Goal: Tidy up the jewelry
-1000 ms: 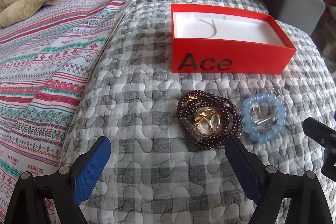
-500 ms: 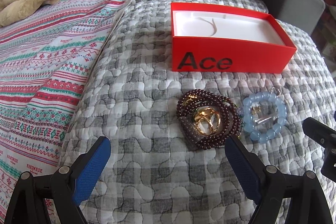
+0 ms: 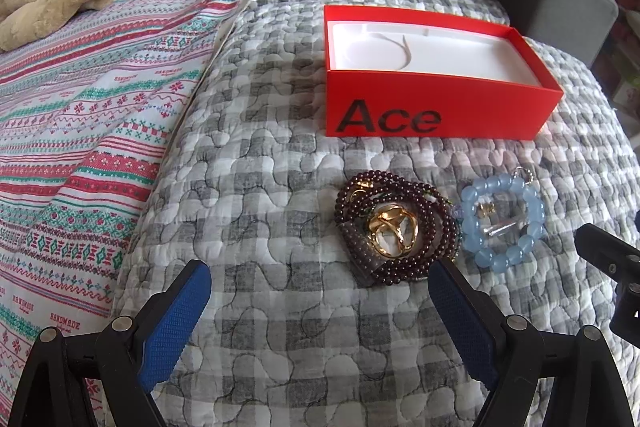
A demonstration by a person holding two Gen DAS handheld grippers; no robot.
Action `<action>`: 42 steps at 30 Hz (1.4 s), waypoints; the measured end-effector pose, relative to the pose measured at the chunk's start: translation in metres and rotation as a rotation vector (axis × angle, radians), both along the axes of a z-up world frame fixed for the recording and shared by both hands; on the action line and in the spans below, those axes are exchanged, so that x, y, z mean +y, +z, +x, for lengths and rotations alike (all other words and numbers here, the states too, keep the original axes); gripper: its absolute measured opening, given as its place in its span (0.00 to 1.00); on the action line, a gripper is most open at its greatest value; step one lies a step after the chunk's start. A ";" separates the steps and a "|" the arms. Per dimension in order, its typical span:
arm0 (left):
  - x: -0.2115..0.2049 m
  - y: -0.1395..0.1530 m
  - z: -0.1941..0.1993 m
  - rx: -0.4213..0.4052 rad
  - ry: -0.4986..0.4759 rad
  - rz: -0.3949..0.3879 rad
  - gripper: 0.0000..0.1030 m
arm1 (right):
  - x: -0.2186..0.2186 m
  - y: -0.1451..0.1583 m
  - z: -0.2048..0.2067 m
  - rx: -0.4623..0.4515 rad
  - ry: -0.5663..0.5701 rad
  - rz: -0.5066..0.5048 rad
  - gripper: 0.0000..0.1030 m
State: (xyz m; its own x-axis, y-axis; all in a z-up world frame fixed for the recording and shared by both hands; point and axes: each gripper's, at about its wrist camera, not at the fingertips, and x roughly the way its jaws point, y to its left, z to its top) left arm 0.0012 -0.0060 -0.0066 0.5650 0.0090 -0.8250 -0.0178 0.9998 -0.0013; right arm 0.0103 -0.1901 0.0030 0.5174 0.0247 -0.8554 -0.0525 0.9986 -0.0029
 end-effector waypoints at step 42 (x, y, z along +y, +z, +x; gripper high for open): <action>0.020 0.012 0.023 -0.016 -0.038 -0.016 0.89 | -0.011 -0.002 0.021 0.055 0.008 0.033 0.77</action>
State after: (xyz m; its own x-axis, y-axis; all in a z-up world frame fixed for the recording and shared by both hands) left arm 0.0240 0.0136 0.0055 0.5778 -0.0260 -0.8157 0.0200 0.9996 -0.0177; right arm 0.0309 -0.2010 0.0005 0.4694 0.0576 -0.8811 -0.0597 0.9977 0.0334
